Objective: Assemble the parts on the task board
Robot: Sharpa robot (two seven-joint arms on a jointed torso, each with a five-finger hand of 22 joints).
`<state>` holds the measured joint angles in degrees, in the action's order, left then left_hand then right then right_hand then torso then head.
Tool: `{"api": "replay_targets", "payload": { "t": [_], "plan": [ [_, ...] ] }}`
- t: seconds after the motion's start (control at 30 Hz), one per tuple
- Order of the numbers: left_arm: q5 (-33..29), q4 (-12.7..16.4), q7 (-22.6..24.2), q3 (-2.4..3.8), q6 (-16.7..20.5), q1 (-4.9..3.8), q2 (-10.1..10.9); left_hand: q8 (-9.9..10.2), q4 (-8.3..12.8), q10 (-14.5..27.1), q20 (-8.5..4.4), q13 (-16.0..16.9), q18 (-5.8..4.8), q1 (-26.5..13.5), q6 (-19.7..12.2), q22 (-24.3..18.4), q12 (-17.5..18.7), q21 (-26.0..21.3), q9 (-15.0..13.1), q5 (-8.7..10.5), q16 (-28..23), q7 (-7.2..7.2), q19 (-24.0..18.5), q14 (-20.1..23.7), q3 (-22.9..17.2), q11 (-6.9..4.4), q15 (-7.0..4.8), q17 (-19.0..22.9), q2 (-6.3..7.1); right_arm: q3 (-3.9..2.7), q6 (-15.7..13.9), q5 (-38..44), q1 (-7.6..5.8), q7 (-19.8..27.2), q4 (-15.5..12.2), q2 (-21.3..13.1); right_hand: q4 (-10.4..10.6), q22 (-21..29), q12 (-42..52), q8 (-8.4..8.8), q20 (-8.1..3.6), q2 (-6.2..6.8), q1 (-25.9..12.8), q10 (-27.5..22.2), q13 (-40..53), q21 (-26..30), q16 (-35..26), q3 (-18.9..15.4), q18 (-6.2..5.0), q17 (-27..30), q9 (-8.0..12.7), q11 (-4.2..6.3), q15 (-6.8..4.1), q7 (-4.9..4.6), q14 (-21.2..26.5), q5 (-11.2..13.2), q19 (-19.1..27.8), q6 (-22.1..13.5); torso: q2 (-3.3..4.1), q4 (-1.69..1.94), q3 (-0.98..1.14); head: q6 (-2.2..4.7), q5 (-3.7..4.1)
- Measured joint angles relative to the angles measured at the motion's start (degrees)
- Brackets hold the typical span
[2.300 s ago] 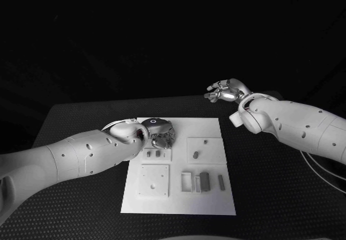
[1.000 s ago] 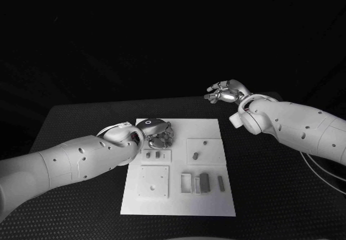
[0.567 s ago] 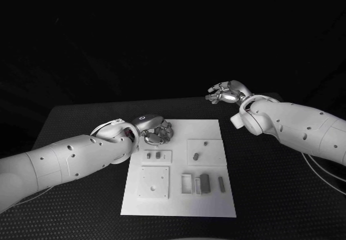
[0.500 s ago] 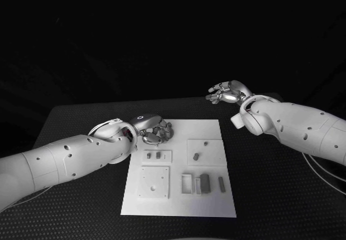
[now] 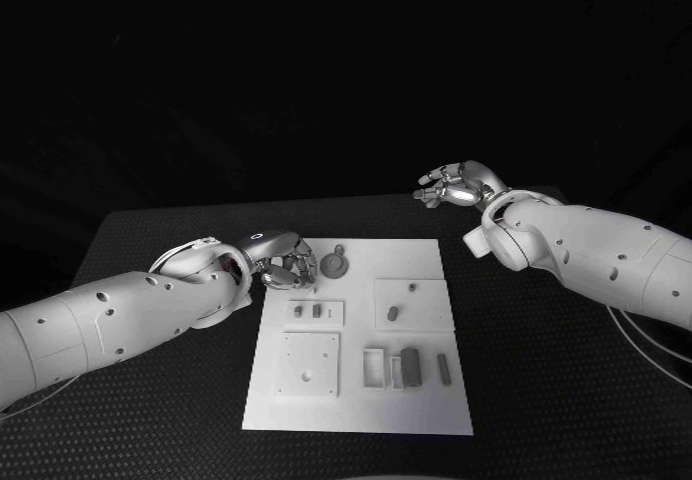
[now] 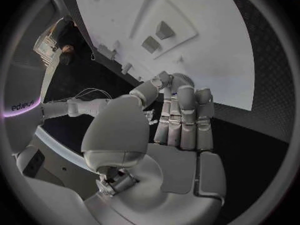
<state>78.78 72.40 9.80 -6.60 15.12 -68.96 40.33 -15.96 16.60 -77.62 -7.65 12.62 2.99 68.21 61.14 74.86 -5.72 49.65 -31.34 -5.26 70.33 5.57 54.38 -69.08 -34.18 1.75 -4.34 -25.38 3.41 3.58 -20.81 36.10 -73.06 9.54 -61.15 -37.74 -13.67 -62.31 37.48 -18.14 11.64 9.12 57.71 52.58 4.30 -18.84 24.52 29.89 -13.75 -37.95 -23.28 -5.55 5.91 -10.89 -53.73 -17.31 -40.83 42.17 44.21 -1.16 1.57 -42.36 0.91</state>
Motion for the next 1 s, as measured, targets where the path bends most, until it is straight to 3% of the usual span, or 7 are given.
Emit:
{"api": "replay_targets", "payload": {
  "t": [0.57,1.0],
  "plan": [
    [0.2,-2.4,-0.5,-0.24,-2.1,0.03,-1.5,-0.1,-0.2,0.0,0.02,0.0,0.07,-0.1,-0.1,0.0,0.0,0.0,0.0,0.02,0.0,-0.08,0.0,0.0,-0.2,-0.01,0.15,0.0,0.16,0.00,0.0,0.0,0.00,0.0,0.0,0.1,0.0,-0.1,0.0,0.00,-0.21,0.00,0.0,0.0,0.0,0.0,0.0,0.0,0.00,0.0,0.0,0.00,0.00,-0.10,0.0,0.0,-0.2,-0.1,0.02,-0.14,-0.01,-0.30,-0.35],
    [0.3,-2.2,-0.7,-0.52,-3.2,0.03,-1.5,0.0,-0.2,0.0,0.11,-0.1,0.10,0.0,-0.1,0.0,0.2,-0.2,0.1,0.00,0.0,0.12,0.1,0.0,-0.1,-0.01,0.17,0.0,0.14,0.00,0.0,0.0,0.00,0.0,0.1,0.3,0.0,-0.1,0.0,0.01,-0.21,0.00,0.0,0.0,0.0,0.0,-0.2,0.0,-0.01,0.0,0.0,0.00,0.00,0.04,0.0,0.0,-0.2,0.0,0.01,-0.12,0.04,-0.54,-0.25]
  ]
}}
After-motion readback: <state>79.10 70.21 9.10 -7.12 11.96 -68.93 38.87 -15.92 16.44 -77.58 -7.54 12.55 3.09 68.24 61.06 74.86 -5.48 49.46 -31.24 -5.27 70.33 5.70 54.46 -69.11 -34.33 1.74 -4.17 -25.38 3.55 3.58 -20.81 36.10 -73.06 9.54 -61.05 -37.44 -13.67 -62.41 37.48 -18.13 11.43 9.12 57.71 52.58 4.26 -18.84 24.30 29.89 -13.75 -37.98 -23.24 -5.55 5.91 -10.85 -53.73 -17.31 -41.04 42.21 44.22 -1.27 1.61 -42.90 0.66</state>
